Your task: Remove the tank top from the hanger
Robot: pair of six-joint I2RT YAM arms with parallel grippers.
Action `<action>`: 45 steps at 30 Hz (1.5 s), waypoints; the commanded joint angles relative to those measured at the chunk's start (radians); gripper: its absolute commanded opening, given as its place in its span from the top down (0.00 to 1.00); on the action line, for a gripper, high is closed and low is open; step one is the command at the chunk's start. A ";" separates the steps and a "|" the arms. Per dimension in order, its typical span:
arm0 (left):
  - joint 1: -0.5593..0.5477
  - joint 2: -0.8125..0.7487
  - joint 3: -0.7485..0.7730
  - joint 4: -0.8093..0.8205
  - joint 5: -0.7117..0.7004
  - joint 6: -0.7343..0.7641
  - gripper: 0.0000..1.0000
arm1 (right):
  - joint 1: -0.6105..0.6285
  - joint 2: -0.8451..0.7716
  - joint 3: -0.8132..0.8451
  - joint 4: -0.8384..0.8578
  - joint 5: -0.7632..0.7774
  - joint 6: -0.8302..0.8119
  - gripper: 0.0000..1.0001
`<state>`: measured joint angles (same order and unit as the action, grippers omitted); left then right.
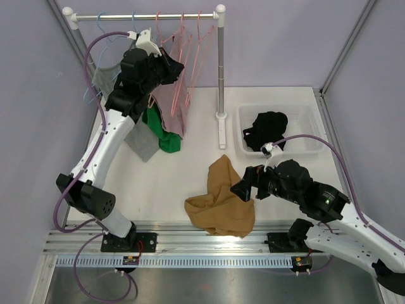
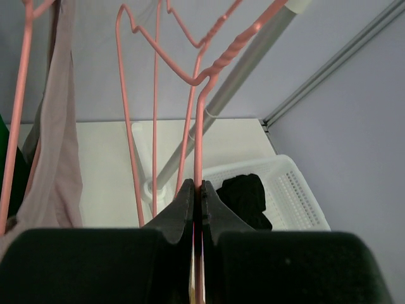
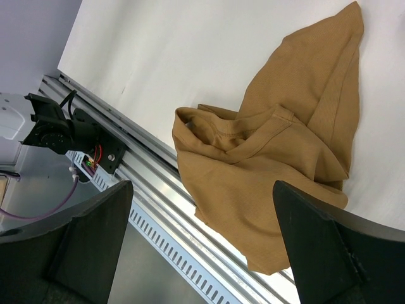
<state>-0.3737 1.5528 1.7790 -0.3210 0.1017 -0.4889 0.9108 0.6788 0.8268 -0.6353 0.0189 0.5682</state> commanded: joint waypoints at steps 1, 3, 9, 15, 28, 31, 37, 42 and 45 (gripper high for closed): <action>0.013 0.076 0.130 0.060 -0.002 0.030 1.00 | 0.008 -0.019 0.028 0.003 0.029 -0.021 0.00; 0.025 0.131 0.230 0.036 0.007 0.027 1.00 | 0.007 -0.021 0.017 0.005 0.026 -0.019 0.00; 0.041 0.302 0.419 -0.013 0.033 0.013 1.00 | 0.008 -0.018 -0.021 0.031 0.003 -0.008 0.00; 0.041 0.257 0.274 0.046 0.036 -0.016 0.97 | 0.008 0.013 -0.035 0.048 0.004 -0.019 0.00; 0.041 0.086 0.224 -0.026 0.035 0.021 0.22 | 0.008 0.152 -0.025 0.097 -0.016 -0.048 0.01; 0.041 0.017 0.180 -0.041 0.017 0.036 0.01 | 0.007 0.212 -0.011 0.098 -0.001 -0.054 0.00; 0.041 -0.175 0.102 -0.159 0.036 0.046 0.01 | 0.017 0.385 0.037 0.071 0.065 -0.077 0.01; 0.036 -0.464 -0.108 -0.288 -0.029 0.055 0.01 | 0.062 0.542 0.064 0.066 0.173 -0.056 0.00; 0.033 -0.626 -0.329 -0.305 -0.129 0.046 0.01 | 0.115 0.638 0.090 0.059 0.219 -0.034 0.00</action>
<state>-0.3374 1.0241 1.5684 -0.5465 0.0746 -0.4530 0.9798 1.2514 0.8612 -0.5747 0.1410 0.5179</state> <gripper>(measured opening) 0.987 0.993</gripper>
